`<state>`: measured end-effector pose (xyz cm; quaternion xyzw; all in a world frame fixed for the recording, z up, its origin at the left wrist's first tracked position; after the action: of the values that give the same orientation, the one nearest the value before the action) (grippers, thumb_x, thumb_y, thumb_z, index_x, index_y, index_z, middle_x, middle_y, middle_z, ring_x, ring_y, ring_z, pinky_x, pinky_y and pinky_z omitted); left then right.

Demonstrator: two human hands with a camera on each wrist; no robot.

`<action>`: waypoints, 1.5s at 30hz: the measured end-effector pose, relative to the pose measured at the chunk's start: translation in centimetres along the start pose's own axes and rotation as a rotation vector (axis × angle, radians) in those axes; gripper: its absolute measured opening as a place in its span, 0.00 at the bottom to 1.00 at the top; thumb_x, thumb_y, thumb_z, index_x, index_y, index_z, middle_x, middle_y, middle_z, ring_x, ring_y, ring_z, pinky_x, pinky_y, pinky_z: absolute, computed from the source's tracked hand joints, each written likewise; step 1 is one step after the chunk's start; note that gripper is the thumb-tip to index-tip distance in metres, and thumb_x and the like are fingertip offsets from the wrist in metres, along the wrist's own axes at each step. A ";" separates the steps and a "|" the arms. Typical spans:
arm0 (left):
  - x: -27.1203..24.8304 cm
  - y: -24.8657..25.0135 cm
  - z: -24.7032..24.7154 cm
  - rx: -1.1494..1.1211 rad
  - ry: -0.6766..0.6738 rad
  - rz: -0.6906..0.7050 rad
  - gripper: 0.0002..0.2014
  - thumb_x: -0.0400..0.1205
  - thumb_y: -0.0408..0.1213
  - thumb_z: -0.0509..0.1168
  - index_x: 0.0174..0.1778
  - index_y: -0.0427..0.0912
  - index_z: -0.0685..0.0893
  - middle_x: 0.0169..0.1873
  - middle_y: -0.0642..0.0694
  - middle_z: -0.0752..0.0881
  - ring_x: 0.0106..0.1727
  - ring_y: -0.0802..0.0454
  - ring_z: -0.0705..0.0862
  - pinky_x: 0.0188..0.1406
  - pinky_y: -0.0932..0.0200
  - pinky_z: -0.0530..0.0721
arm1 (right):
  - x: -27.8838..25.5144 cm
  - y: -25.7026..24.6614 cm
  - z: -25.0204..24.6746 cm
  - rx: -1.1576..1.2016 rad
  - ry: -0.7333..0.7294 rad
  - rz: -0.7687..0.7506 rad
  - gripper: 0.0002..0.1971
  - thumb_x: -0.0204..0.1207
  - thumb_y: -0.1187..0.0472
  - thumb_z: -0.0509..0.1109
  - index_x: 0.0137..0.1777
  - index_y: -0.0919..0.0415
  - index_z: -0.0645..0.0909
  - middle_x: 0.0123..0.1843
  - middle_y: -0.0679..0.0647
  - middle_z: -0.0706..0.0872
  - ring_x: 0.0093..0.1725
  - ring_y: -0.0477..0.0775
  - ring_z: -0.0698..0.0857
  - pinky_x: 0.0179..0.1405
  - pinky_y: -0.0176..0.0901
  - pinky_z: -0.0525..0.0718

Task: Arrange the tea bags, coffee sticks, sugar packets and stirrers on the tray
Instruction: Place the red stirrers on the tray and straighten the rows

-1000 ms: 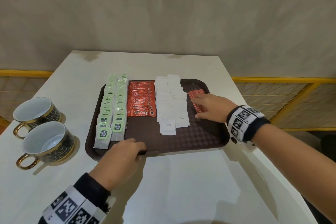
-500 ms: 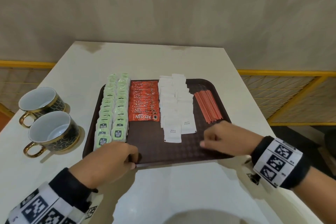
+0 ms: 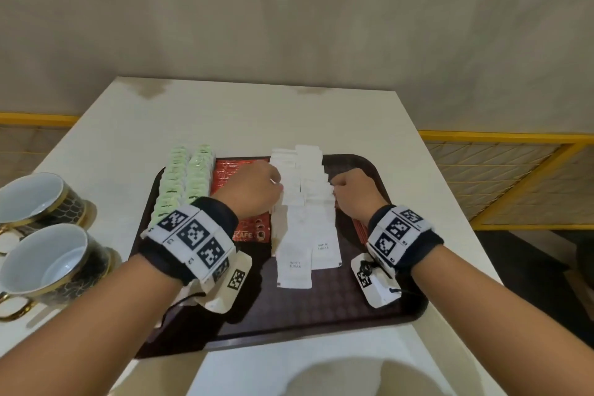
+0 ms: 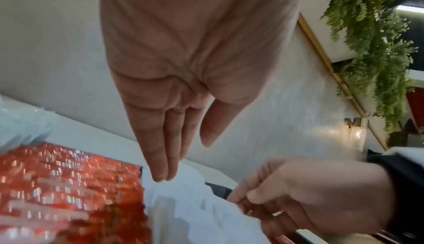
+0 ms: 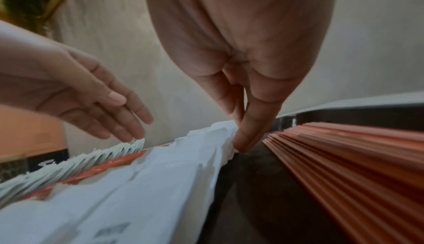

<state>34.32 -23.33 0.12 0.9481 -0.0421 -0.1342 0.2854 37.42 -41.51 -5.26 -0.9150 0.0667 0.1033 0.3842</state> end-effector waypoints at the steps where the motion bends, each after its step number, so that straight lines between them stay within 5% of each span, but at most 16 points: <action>1: 0.6 -0.3 -0.7 0.000 0.021 -0.010 0.16 0.86 0.36 0.60 0.65 0.35 0.84 0.64 0.40 0.85 0.65 0.43 0.82 0.61 0.56 0.79 | 0.3 -0.3 0.1 -0.016 -0.014 -0.023 0.14 0.75 0.75 0.57 0.52 0.81 0.82 0.51 0.74 0.87 0.52 0.74 0.85 0.54 0.61 0.86; 4: 2.0 -0.6 -2.7 -0.029 0.073 -0.034 0.13 0.85 0.35 0.60 0.57 0.36 0.88 0.56 0.41 0.88 0.57 0.44 0.85 0.50 0.58 0.78 | 0.7 -0.9 0.7 -0.052 -0.073 -0.046 0.12 0.72 0.77 0.53 0.34 0.73 0.77 0.34 0.62 0.75 0.36 0.60 0.75 0.37 0.42 0.73; 9: 4.2 -0.4 -3.8 -0.056 0.091 -0.033 0.09 0.84 0.30 0.59 0.44 0.40 0.85 0.46 0.44 0.84 0.48 0.48 0.82 0.48 0.59 0.78 | 1.8 -0.5 -0.4 -0.047 -0.004 -0.012 0.14 0.76 0.73 0.55 0.30 0.61 0.72 0.33 0.52 0.74 0.35 0.55 0.74 0.35 0.41 0.73; 13: 5.9 -1.3 -4.2 -0.078 0.118 -0.083 0.14 0.84 0.28 0.59 0.61 0.38 0.87 0.60 0.41 0.86 0.62 0.43 0.82 0.55 0.59 0.75 | 2.6 -0.4 0.3 0.013 -0.033 0.001 0.14 0.74 0.73 0.57 0.29 0.60 0.69 0.32 0.56 0.76 0.35 0.55 0.74 0.36 0.42 0.72; 17: 7.5 -2.5 -4.2 -0.045 0.127 -0.107 0.17 0.84 0.27 0.59 0.67 0.38 0.84 0.67 0.39 0.83 0.68 0.41 0.80 0.65 0.55 0.76 | 3.4 -0.5 0.3 0.080 -0.037 0.034 0.14 0.71 0.76 0.56 0.28 0.62 0.74 0.32 0.59 0.75 0.34 0.59 0.75 0.36 0.48 0.73; 19: 8.5 -2.7 -4.0 0.007 0.117 -0.080 0.18 0.83 0.27 0.58 0.67 0.40 0.83 0.67 0.39 0.82 0.68 0.40 0.80 0.68 0.52 0.77 | 4.1 -0.4 -0.4 0.101 -0.019 0.044 0.13 0.75 0.75 0.57 0.45 0.67 0.85 0.44 0.65 0.85 0.46 0.65 0.85 0.49 0.51 0.86; 21: 9.4 -2.2 -3.5 0.081 0.078 -0.022 0.18 0.84 0.27 0.58 0.68 0.42 0.82 0.67 0.40 0.82 0.68 0.41 0.80 0.67 0.53 0.77 | 5.1 -0.6 -1.3 0.110 0.019 0.059 0.16 0.78 0.72 0.59 0.60 0.68 0.84 0.57 0.65 0.87 0.58 0.65 0.86 0.61 0.56 0.86; 24: 10.5 -0.8 -2.3 0.184 -0.006 0.078 0.20 0.85 0.29 0.61 0.74 0.43 0.77 0.68 0.41 0.81 0.69 0.43 0.78 0.68 0.54 0.75 | 6.6 -1.6 -2.0 0.127 0.049 0.060 0.11 0.79 0.70 0.63 0.51 0.74 0.86 0.50 0.68 0.90 0.52 0.68 0.89 0.54 0.61 0.89; 28: 11.7 -0.4 -1.4 0.260 -0.050 0.140 0.20 0.85 0.34 0.63 0.75 0.44 0.77 0.67 0.43 0.82 0.68 0.44 0.78 0.64 0.56 0.73 | 8.1 -2.8 -2.2 0.102 0.060 0.085 0.09 0.79 0.66 0.71 0.51 0.74 0.86 0.49 0.66 0.89 0.49 0.65 0.90 0.47 0.56 0.91; 33: 12.8 -1.3 -1.5 0.204 -0.006 0.130 0.11 0.83 0.42 0.68 0.59 0.44 0.87 0.54 0.46 0.87 0.53 0.49 0.81 0.52 0.58 0.76 | 9.8 -4.5 -1.9 -0.025 0.057 0.004 0.07 0.77 0.62 0.74 0.49 0.66 0.88 0.45 0.58 0.87 0.44 0.58 0.87 0.47 0.51 0.90; 37: 13.5 -1.9 -1.2 0.180 -0.005 0.107 0.06 0.81 0.44 0.70 0.45 0.45 0.86 0.45 0.47 0.86 0.49 0.47 0.84 0.47 0.56 0.79 | 10.3 -5.6 -0.8 -0.161 -0.092 -0.076 0.06 0.75 0.65 0.74 0.50 0.62 0.89 0.42 0.51 0.85 0.45 0.51 0.81 0.32 0.34 0.77; 45: 14.3 -1.9 -1.2 0.111 0.006 0.110 0.05 0.82 0.38 0.70 0.47 0.41 0.85 0.43 0.47 0.83 0.50 0.47 0.82 0.49 0.58 0.76 | 10.7 -6.9 -0.5 -0.271 -0.152 -0.195 0.05 0.74 0.67 0.74 0.46 0.58 0.88 0.44 0.51 0.85 0.45 0.50 0.81 0.33 0.28 0.75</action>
<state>48.43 -23.34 -3.30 0.9591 -0.1007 -0.1131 0.2393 49.29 -37.55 -2.75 -0.9502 -0.0660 0.1424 0.2694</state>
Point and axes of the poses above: each hand's wrist, its own x-axis towards the middle knuckle, its own z-axis out of the palm, y = z × x, the point moved 10 cm from there along x, towards the middle knuckle
